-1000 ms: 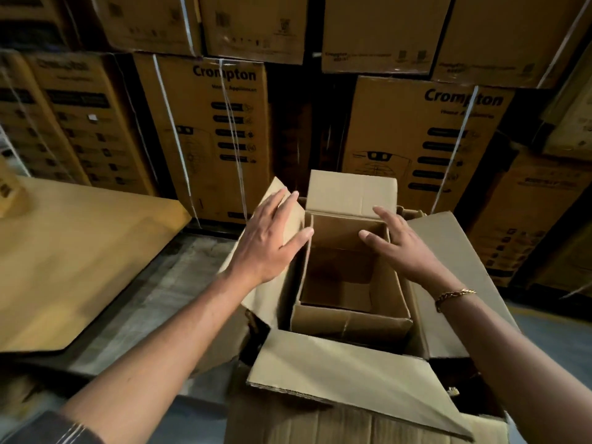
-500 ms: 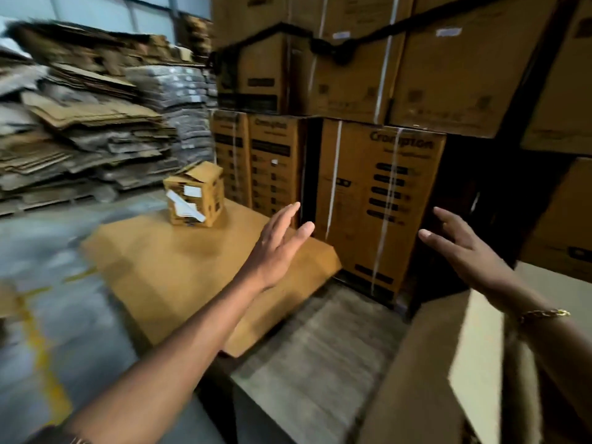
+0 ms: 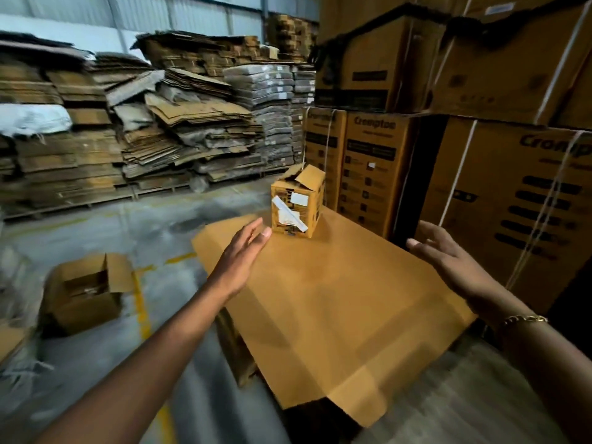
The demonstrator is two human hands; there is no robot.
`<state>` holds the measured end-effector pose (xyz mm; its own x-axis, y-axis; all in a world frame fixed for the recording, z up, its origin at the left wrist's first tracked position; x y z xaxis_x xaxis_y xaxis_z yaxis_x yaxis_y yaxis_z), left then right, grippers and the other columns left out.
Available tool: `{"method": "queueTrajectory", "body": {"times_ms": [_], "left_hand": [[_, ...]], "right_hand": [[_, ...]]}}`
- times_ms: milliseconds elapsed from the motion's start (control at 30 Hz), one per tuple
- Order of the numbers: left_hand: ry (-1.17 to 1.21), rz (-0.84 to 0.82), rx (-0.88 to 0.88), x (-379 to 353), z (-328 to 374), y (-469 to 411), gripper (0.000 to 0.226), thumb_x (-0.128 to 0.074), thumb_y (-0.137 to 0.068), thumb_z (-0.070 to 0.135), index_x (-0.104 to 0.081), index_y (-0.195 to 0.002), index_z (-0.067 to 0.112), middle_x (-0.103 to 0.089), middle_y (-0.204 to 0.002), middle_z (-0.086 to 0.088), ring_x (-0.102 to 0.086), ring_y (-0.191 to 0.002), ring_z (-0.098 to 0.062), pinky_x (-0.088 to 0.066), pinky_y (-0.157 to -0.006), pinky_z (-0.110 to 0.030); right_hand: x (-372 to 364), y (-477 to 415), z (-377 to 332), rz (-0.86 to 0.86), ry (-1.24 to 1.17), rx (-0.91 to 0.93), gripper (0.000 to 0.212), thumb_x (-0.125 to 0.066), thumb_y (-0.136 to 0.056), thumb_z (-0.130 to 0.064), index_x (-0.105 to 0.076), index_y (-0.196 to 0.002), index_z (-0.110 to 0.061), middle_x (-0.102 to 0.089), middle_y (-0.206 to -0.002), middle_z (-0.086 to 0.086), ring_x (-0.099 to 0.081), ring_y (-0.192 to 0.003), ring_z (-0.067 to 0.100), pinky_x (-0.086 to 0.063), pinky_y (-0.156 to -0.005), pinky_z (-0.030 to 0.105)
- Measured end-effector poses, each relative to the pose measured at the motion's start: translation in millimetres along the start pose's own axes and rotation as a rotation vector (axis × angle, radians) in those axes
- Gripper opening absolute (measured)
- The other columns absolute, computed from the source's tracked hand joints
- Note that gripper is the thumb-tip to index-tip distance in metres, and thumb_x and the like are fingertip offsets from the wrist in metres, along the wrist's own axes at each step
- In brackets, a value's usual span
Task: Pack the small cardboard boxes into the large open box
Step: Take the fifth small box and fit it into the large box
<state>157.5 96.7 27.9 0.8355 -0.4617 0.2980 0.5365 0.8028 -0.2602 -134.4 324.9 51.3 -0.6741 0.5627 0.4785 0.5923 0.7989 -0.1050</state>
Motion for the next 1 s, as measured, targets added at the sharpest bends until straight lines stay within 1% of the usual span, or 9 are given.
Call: {"method": "queueTrajectory", "body": {"times_ms": [67,167,233,367,500,633,800,900,1000], "left_hand": [[0.024,0.022,0.023,16,-19,-20,0.09,-0.047,-0.075,0.08,-0.042,-0.151,0.032,-0.041,-0.157,0.006,-0.039,-0.142,-0.009,-0.029,-0.112,-0.028],[0.023,0.025,0.043,33,-45,-54,0.094,-0.046,-0.072,0.083,-0.044,-0.15,0.032,-0.042,-0.156,0.008,-0.04,-0.141,-0.008,-0.03,-0.115,-0.031],[0.021,0.021,0.057,41,-58,-81,0.086,-0.048,-0.079,0.08,-0.044,-0.15,0.031,-0.043,-0.156,0.008,-0.04,-0.139,-0.006,-0.03,-0.111,-0.029],[0.007,0.011,0.092,52,-79,-136,0.079,-0.047,-0.083,0.074,-0.045,-0.149,0.031,-0.044,-0.154,0.009,-0.04,-0.137,-0.005,-0.029,-0.107,-0.026],[-0.005,-0.01,0.122,55,-97,-188,0.09,-0.043,-0.072,0.084,-0.046,-0.148,0.035,-0.045,-0.152,0.013,-0.042,-0.135,-0.005,-0.032,-0.108,-0.03],[-0.021,-0.05,0.12,48,-127,-249,0.08,-0.042,-0.081,0.075,-0.045,-0.149,0.033,-0.044,-0.152,0.011,-0.041,-0.134,-0.004,-0.031,-0.104,-0.029],[-0.017,-0.104,0.128,36,-181,-352,0.078,-0.045,-0.079,0.074,-0.047,-0.145,0.033,-0.043,-0.153,0.007,-0.043,-0.132,-0.008,-0.034,-0.102,-0.031],[0.017,-0.121,0.149,31,-220,-430,0.073,-0.05,-0.082,0.074,-0.05,-0.143,0.035,-0.043,-0.154,0.003,-0.044,-0.136,-0.013,-0.035,-0.103,-0.033],[0.072,-0.112,0.18,24,-253,-505,0.053,-0.054,-0.098,0.053,-0.05,-0.145,0.027,-0.046,-0.152,0.002,-0.044,-0.136,-0.016,-0.035,-0.099,-0.032]], "right_hand": [[-26,-31,1,-0.039,-0.008,-0.001,0.09,-0.056,-0.077,-0.074,-0.025,-0.156,-0.043,-0.022,-0.167,-0.003,-0.026,-0.151,0.022,-0.027,-0.119,0.053],[-60,-78,0,-0.072,-0.019,0.008,0.09,-0.055,-0.076,-0.073,-0.027,-0.155,-0.041,-0.024,-0.167,-0.002,-0.027,-0.15,0.021,-0.026,-0.12,0.053],[-78,-114,1,-0.085,-0.028,0.008,0.091,-0.055,-0.075,-0.074,-0.028,-0.155,-0.04,-0.026,-0.166,-0.002,-0.029,-0.149,0.023,-0.027,-0.12,0.053],[-109,-183,-2,-0.108,-0.048,-0.01,0.115,-0.055,-0.056,-0.096,-0.031,-0.154,-0.041,-0.029,-0.165,-0.004,-0.035,-0.146,0.025,-0.03,-0.119,0.056],[-138,-239,-9,-0.115,-0.113,-0.037,0.094,-0.055,-0.074,-0.073,-0.031,-0.156,-0.033,-0.033,-0.163,0.002,-0.038,-0.144,0.026,-0.032,-0.118,0.052],[-163,-285,-4,-0.105,-0.141,-0.077,0.094,-0.056,-0.074,-0.07,-0.031,-0.156,-0.031,-0.035,-0.162,0.003,-0.04,-0.143,0.025,-0.035,-0.115,0.046],[-197,-354,16,-0.045,-0.174,-0.127,0.129,-0.059,-0.045,-0.098,-0.032,-0.154,-0.034,-0.036,-0.16,0.0,-0.042,-0.14,0.022,-0.038,-0.111,0.042],[-222,-413,31,0.025,-0.213,-0.191,0.098,-0.061,-0.071,-0.077,-0.033,-0.154,-0.033,-0.037,-0.16,0.001,-0.041,-0.141,0.023,-0.037,-0.11,0.041],[-244,-476,52,0.14,-0.304,-0.288,0.074,-0.062,-0.089,-0.058,-0.036,-0.152,-0.03,-0.039,-0.158,0.003,-0.041,-0.141,0.026,-0.037,-0.109,0.043]]}}
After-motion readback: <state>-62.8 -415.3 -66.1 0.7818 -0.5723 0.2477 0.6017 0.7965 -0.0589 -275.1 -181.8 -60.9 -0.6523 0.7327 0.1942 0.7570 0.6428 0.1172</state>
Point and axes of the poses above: each hand's wrist, its own y-axis away from the middle knuckle, its own x-axis out of the back of the hand, z = x × y, the point moved 5 cm from there along -y, towards the middle knuckle
